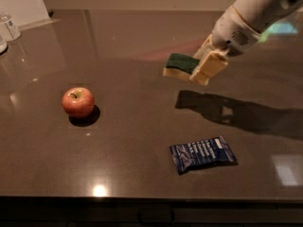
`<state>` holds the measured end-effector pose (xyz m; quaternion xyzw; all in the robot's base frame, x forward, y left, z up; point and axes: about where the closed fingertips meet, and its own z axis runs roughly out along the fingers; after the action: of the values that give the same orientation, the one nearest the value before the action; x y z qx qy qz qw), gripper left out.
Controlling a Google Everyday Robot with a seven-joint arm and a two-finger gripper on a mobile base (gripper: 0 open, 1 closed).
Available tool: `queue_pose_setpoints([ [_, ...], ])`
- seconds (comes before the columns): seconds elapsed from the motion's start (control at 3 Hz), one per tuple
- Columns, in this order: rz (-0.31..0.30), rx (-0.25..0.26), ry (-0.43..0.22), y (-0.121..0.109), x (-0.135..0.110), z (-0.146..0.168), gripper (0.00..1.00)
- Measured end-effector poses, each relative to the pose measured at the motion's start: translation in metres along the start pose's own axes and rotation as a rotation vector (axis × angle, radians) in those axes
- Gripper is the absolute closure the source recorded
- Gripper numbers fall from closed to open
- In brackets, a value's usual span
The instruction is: Move sponge near rxbar blueberry
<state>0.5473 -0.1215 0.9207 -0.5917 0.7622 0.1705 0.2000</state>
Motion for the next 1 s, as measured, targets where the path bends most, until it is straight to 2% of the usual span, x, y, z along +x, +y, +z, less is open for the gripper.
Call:
queue_pose_setpoints([
  [0.33,-0.066,-0.053,0.030,0.038,0.026,-0.013,1.00],
  [0.67,-0.109,-0.079,0.048,0.063,0.053,-0.016,1.00],
  [1.0,-0.143,-0.096,0.052,0.081,0.078,-0.013,0.84],
])
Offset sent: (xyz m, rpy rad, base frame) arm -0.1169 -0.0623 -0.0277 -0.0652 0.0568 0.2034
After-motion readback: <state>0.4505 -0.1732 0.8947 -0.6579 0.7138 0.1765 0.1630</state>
